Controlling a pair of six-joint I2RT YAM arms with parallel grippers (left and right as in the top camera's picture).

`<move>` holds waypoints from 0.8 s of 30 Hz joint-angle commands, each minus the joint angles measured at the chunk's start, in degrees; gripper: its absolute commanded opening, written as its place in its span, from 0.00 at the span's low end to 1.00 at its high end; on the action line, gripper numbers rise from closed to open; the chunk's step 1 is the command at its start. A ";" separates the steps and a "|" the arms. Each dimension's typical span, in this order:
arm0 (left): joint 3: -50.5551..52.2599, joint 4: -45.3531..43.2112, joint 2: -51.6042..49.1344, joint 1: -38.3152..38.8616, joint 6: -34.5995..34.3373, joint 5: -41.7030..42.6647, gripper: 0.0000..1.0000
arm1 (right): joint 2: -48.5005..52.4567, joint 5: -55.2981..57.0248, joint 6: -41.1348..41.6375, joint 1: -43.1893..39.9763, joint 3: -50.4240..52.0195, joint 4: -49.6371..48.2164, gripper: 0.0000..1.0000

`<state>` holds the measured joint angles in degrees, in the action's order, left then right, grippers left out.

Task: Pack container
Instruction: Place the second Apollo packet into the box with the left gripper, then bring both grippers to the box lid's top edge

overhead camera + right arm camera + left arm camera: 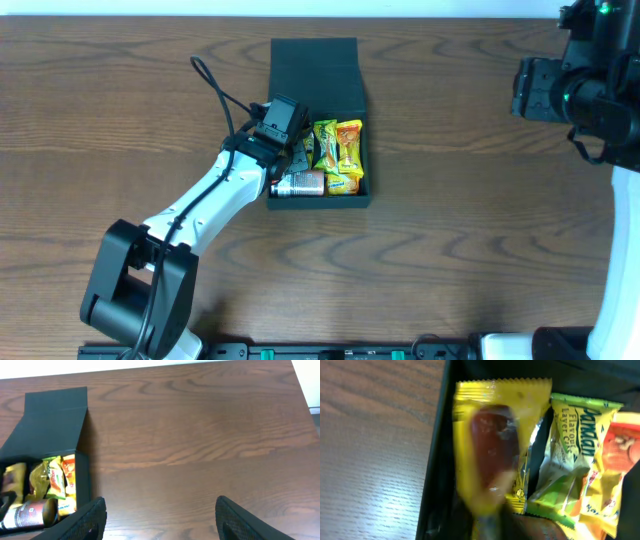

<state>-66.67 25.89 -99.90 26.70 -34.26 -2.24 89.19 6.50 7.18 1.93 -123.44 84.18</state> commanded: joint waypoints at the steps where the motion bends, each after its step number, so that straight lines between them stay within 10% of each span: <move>1: -0.24 -0.33 -0.52 -0.20 0.07 -1.31 0.48 | -0.02 0.98 -0.37 -0.63 -0.24 0.07 0.70; 14: -10.54 3.30 0.61 -0.13 10.58 -0.98 0.42 | 0.98 -0.81 -0.42 -1.31 1.18 -1.84 0.70; 16: -14.67 5.29 1.86 -0.15 13.14 -3.26 0.31 | 2.67 -2.34 -0.63 -1.81 2.82 -2.99 0.48; 17: -16.76 6.19 2.69 -0.15 14.56 -7.30 0.22 | 3.82 -3.13 -0.68 -2.01 3.96 -3.65 0.11; 18: -18.21 6.64 3.43 -0.15 15.32 -11.89 0.07 | 4.92 -4.04 -0.68 -2.16 4.96 -4.20 0.02; 21: -20.46 3.89 4.79 -1.97 17.05 -21.99 0.06 | 10.49 -11.45 -1.77 -2.29 8.63 -7.76 0.01; 24: -20.48 2.51 3.63 -8.02 18.25 -8.92 0.06 | 16.48 -19.85 -1.95 -2.29 10.25 -12.00 0.02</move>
<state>-86.61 28.25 -95.37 23.49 -18.92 -14.74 101.43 -3.81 6.37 0.16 -114.80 73.47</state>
